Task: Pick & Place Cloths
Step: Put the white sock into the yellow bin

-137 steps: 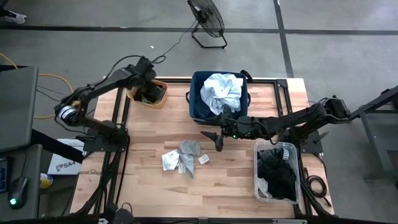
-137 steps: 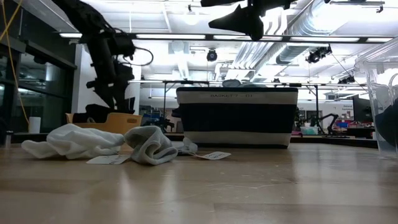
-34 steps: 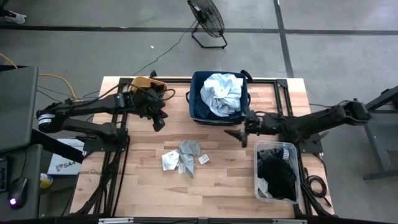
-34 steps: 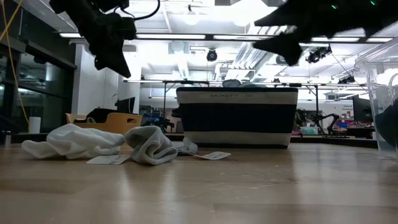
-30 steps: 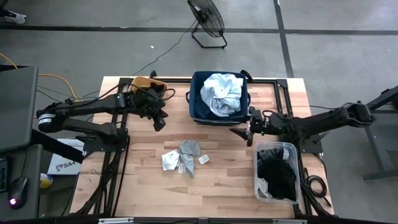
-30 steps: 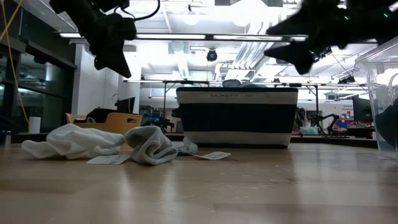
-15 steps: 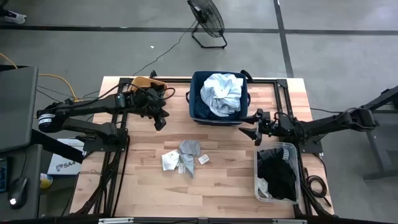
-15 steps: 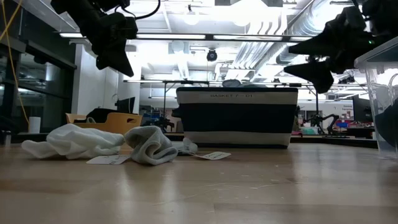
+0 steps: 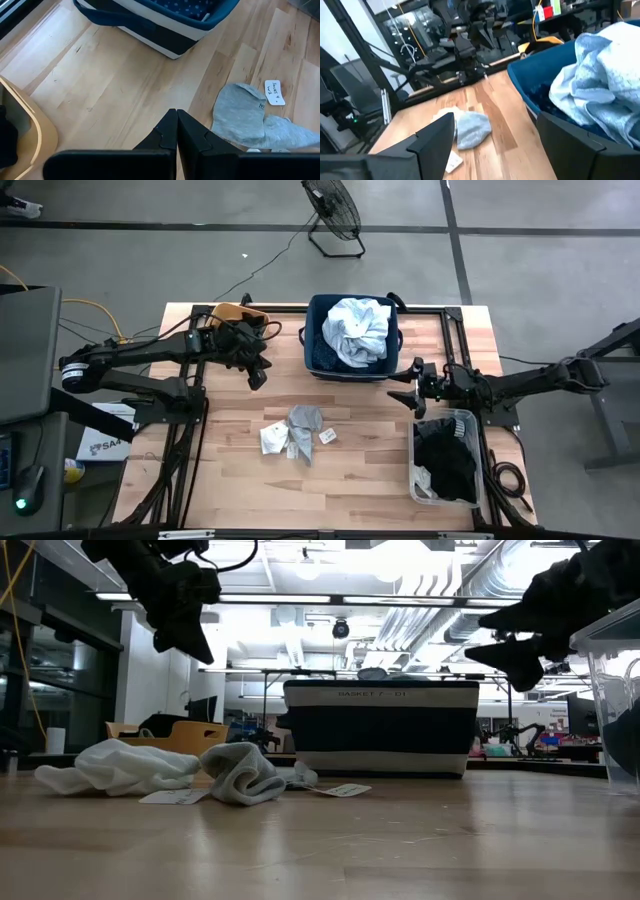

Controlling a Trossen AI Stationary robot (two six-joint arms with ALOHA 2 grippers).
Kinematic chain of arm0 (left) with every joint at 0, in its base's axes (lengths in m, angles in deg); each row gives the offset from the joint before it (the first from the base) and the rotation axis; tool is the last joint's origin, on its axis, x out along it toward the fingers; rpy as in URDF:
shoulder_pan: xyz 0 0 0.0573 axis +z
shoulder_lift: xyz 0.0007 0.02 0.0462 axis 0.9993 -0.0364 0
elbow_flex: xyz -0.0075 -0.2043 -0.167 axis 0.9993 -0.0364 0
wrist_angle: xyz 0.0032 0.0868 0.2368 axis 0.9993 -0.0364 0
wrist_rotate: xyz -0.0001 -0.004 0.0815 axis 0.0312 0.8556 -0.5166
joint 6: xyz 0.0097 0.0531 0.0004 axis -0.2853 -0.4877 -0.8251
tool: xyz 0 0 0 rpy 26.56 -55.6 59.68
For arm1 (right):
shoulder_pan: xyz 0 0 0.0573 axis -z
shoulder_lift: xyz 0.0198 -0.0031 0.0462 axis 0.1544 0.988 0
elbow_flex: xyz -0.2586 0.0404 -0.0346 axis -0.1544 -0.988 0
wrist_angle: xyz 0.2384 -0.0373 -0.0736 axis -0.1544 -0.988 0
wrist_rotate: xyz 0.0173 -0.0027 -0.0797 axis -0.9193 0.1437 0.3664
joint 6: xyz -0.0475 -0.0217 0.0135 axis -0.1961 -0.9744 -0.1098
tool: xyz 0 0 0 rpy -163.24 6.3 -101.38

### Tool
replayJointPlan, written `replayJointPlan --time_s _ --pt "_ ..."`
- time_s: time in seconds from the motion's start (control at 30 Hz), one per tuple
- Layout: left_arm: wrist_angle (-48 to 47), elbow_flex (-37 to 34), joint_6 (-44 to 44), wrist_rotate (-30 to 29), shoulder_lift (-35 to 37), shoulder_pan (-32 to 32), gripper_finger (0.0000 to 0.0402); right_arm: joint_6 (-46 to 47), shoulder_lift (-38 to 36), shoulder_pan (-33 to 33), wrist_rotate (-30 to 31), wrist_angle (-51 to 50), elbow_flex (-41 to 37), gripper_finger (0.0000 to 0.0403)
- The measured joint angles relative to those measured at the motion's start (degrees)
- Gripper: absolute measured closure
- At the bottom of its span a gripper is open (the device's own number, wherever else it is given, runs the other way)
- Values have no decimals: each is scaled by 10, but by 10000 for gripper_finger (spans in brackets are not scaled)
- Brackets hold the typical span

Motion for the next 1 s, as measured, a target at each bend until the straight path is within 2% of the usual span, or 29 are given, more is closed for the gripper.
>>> replayJointPlan --time_s 0.8,1.0 --pt "1 0 0 0 0 0 401 -7 -248 0 -3 -267 -1 128" --pt "2 0 0 0 0 0 401 -6 -302 0 -44 -305 -1 128"
